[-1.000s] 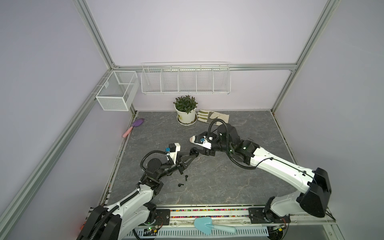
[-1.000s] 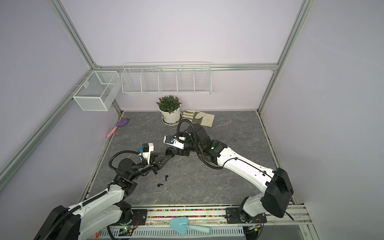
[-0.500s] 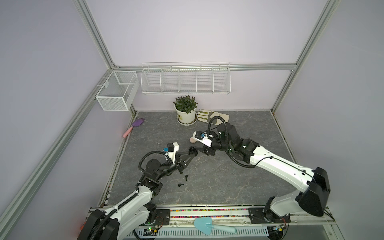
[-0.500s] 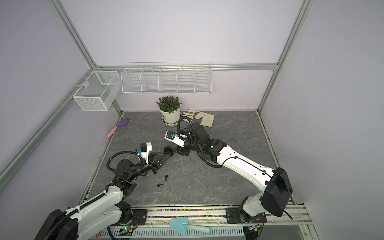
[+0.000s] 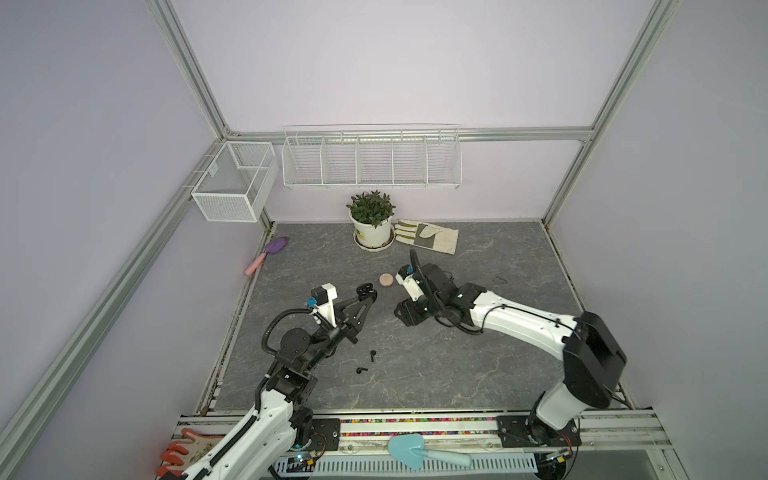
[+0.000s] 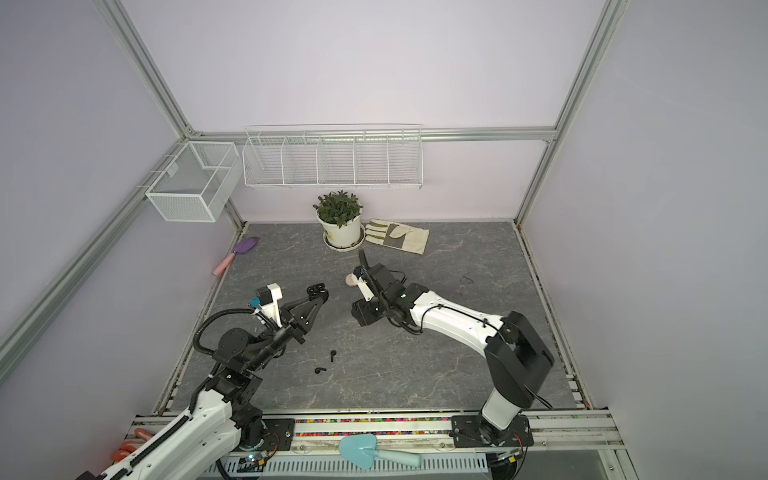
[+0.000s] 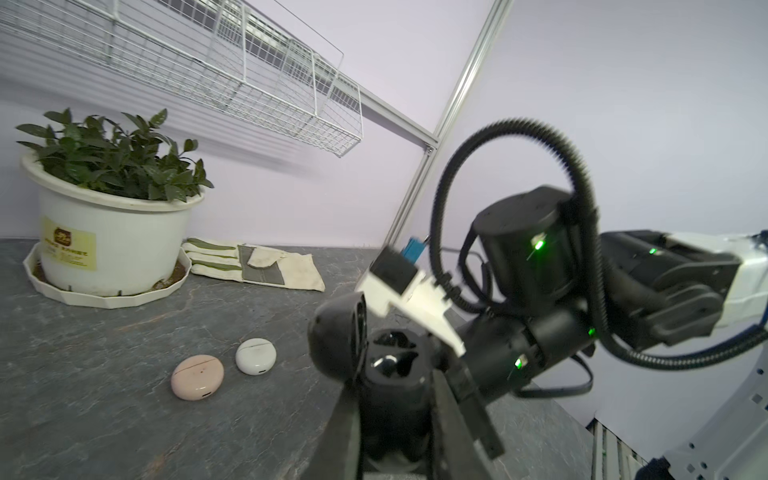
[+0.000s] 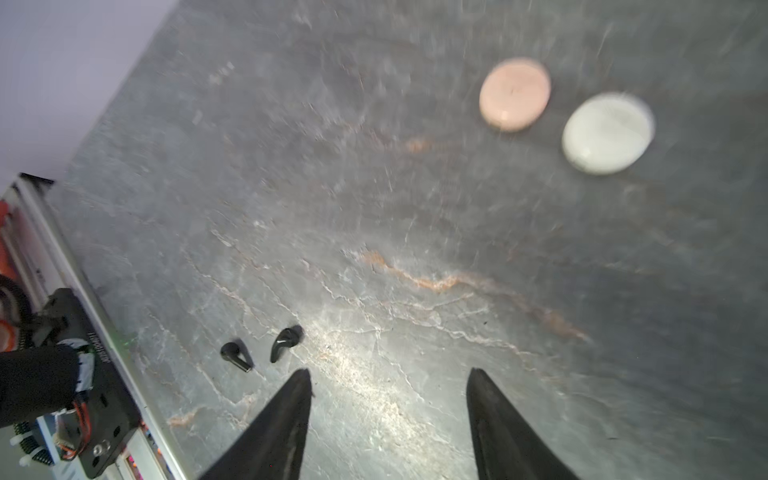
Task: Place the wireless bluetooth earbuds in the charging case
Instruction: 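Release the case and move the right gripper over the black earbuds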
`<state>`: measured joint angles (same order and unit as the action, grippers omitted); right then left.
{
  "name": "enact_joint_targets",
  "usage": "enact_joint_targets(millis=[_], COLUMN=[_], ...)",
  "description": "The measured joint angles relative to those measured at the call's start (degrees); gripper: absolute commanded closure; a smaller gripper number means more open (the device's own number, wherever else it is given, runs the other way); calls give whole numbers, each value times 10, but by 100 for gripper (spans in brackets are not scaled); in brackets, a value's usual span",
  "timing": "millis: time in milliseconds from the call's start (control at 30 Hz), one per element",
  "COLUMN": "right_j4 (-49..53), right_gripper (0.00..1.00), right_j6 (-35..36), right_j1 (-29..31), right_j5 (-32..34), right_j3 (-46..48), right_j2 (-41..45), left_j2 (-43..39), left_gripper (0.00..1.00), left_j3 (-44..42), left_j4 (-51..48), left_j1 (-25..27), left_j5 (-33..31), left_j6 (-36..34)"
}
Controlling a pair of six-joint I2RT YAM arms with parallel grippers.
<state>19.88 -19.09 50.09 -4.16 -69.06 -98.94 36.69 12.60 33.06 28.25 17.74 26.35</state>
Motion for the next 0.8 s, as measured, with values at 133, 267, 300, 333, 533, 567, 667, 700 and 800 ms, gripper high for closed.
enact_joint_targets(millis=[133,267,300,333,533,567,667,700,800], right_j4=[29,39,42,45,57,62,76,82,93], right_gripper=[39,39,39,39,42,43,46,47,48], right_j6=[-31,-41,-43,-45,-47,-47,-49,-49,-49], right_j1=[47,82,86,89,97,99,112,117,124], right_j5=[-8,-15,-16,-17,-13,-10,2,3,4], right_j3=[-33,-59,-63,-67,-100,-109,-137,-143,-156], right_j2=[-89,-118,-119,-119,-131,-138,-166,-175,-195], left_j2=[-33,-56,-60,-63,-76,-80,-94,-100,-114], left_gripper=[100,100,100,100,100,100,100,100,100], left_j3=[0,0,0,0,0,0,0,0,0], left_j4=[-51,-84,-90,-94,-119,-121,-128,-132,-150], left_j1=[0,0,0,0,0,0,0,0,0], left_j5=[-33,-51,-56,-59,-70,-72,-75,-76,-87], left_j6=[6,10,10,10,10,10,10,10,10])
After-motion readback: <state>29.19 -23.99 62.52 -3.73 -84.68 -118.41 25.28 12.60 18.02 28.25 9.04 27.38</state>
